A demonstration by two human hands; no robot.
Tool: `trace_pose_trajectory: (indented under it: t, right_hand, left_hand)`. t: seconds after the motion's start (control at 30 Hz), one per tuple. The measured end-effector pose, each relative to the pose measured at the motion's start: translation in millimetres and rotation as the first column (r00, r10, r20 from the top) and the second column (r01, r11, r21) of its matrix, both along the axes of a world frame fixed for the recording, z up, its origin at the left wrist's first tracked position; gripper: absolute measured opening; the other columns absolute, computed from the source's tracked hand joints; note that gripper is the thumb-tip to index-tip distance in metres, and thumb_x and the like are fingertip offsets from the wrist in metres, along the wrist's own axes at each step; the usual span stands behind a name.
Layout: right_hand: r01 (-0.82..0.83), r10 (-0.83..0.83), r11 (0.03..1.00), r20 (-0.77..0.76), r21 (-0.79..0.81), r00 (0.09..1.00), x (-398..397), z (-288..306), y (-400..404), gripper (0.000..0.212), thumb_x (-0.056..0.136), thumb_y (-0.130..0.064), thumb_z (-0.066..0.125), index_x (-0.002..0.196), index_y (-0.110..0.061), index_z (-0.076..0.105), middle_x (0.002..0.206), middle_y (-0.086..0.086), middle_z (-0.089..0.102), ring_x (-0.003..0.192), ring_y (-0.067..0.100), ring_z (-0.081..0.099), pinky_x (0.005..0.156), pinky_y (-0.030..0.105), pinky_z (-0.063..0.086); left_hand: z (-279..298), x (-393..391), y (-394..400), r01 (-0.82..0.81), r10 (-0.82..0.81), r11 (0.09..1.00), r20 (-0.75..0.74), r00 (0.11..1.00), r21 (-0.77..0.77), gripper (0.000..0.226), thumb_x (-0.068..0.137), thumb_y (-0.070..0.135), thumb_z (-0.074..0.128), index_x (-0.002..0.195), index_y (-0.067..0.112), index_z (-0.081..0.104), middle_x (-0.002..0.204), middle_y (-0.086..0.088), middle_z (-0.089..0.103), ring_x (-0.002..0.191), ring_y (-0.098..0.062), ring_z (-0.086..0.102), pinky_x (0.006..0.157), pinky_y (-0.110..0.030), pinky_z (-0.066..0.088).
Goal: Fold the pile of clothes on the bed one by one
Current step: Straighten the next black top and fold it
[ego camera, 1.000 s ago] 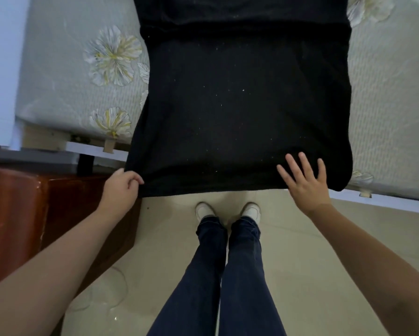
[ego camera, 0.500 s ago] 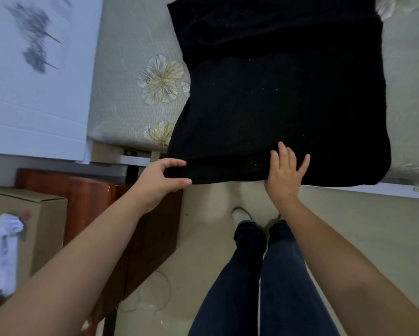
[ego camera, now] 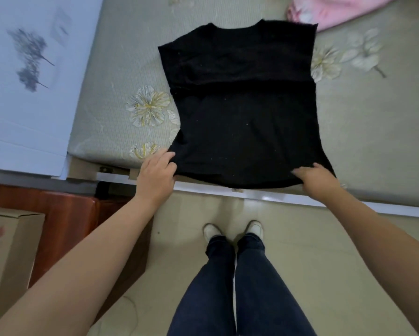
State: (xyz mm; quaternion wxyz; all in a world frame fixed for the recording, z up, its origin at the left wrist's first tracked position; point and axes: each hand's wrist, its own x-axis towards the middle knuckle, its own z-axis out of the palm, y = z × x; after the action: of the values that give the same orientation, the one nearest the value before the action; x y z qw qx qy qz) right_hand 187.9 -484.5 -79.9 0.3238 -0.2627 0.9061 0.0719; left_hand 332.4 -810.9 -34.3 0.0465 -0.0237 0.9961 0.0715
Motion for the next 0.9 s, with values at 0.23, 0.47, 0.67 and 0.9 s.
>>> trace_pose_trajectory:
  t: [0.23,0.47,0.67,0.9]
  right_hand:
    - [-0.226,0.037,0.882,0.416,0.414,0.909,5.3,44.9,-13.3,0.023,0.093,-0.011,0.042,0.107,-0.010,0.059,0.086,0.003,0.055,0.088,0.023,0.052,0.076,0.028,0.041]
    - [-0.138,0.204,0.899,-0.118,0.415,0.972,-60.0,71.3,-41.8,0.028,0.089,-0.004,0.044,0.113,-0.011,0.056,0.115,0.006,0.061,0.109,0.023,0.056,0.104,0.035,0.032]
    - [-0.027,0.187,0.934,-0.423,0.355,0.887,-153.6,81.1,-52.7,0.017,0.085,-0.001,0.048,0.091,-0.010,0.061,0.071,0.002,0.053,0.092,0.024,0.057,0.112,0.048,0.015]
    - [0.106,0.073,0.938,-0.487,0.330,0.870,-254.1,56.6,-77.6,0.018,0.083,-0.003,0.048,0.094,-0.012,0.059,0.096,0.004,0.060,0.110,0.026,0.050,0.111,0.056,0.002]
  left_hand:
    - [-7.5,25.1,-11.0,0.258,-0.123,0.964,0.755,0.644,-0.063,0.032,0.097,0.025,0.037,0.122,0.015,0.053,0.130,-0.003,0.050,0.121,-0.021,0.044,0.099,-0.032,0.033]
    - [10.4,-27.6,-28.2,-0.224,0.259,0.963,0.300,0.918,-0.147,0.020,0.090,0.005,0.041,0.100,0.000,0.058,0.104,-0.016,0.059,0.097,-0.032,0.055,0.075,-0.038,0.041]
    - [21.9,-125.6,-51.8,-0.440,0.463,0.884,0.174,0.869,-0.158,0.029,0.088,-0.005,0.035,0.112,-0.007,0.051,0.118,-0.023,0.053,0.111,-0.037,0.047,0.088,-0.041,0.037]
    - [6.3,-237.1,-82.6,-0.485,0.512,0.857,0.192,0.837,-0.171,0.030,0.090,-0.004,0.034,0.117,-0.006,0.047,0.124,-0.024,0.048,0.115,-0.036,0.043,0.093,-0.039,0.033]
